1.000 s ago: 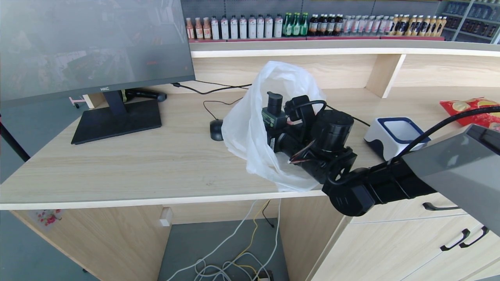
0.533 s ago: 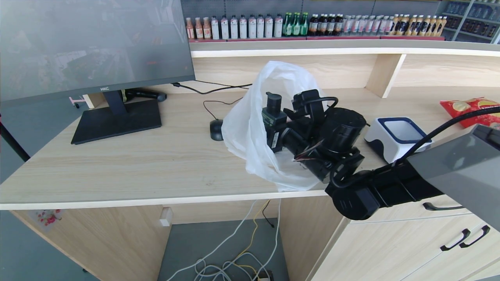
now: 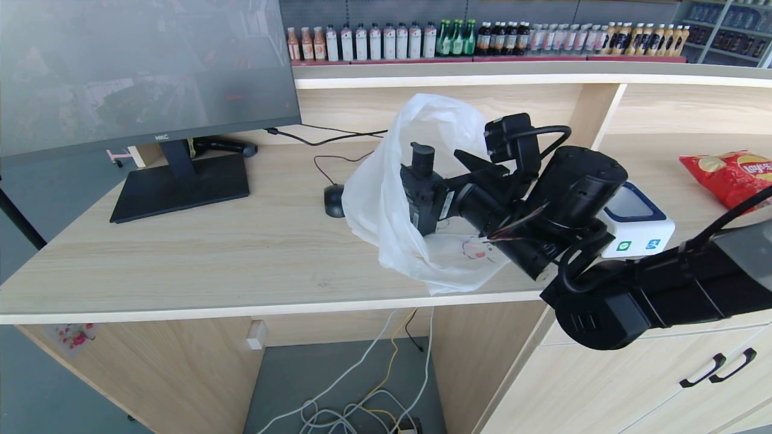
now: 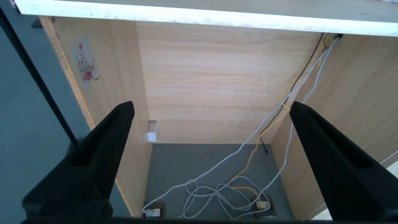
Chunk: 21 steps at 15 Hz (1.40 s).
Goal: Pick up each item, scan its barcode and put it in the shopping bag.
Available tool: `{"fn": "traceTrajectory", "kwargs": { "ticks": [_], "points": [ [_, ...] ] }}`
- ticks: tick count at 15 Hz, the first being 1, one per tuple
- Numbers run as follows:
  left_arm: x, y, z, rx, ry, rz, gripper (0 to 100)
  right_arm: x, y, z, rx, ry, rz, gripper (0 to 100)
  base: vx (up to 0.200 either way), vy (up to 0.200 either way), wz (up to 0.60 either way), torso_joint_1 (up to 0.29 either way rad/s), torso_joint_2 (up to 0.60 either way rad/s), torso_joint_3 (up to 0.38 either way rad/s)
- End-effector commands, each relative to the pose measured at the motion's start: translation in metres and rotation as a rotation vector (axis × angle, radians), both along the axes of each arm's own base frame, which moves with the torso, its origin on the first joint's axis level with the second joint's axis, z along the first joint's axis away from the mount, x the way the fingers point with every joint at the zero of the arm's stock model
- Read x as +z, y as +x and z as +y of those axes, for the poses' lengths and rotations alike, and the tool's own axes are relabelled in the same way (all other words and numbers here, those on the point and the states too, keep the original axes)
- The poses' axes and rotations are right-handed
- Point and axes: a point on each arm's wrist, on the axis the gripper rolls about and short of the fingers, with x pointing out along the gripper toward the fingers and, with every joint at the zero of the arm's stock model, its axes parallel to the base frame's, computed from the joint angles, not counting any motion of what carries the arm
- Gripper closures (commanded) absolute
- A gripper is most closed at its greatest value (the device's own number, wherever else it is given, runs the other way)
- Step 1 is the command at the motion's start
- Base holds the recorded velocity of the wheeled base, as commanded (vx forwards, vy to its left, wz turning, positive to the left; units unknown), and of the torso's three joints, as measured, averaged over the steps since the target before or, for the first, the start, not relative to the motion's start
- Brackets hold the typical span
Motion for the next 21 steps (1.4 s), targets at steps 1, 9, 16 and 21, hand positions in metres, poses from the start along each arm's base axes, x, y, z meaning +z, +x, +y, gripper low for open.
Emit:
{"fn": "traceTrajectory", "kwargs": {
  "ticks": [1, 9, 16, 21],
  "points": [
    [0.0, 0.0, 0.0, 0.0, 0.0, 0.0, 0, 0.021, -0.011, -0.007, -0.004, 0.02, -0.052, 0, 0.0, 0.0, 0.0, 0.0, 0.0, 0.0],
    [0.0, 0.0, 0.0, 0.0, 0.0, 0.0, 0, 0.019, -0.059, -0.033, -0.017, 0.045, -0.218, 0, 0.0, 0.0, 0.0, 0.0, 0.0, 0.0],
    [0.0, 0.0, 0.0, 0.0, 0.001, 0.0, 0, -0.032, -0.129, -0.06, 0.067, -0.078, -0.048, 0, 0.0, 0.0, 0.0, 0.0, 0.0, 0.0],
    [0.0, 0.0, 0.0, 0.0, 0.0, 0.0, 0, -0.045, -0.152, -0.07, 0.105, -0.116, 0.004, 0, -0.04, 0.0, 0.0, 0.001, 0.0, 0.002]
  ]
}}
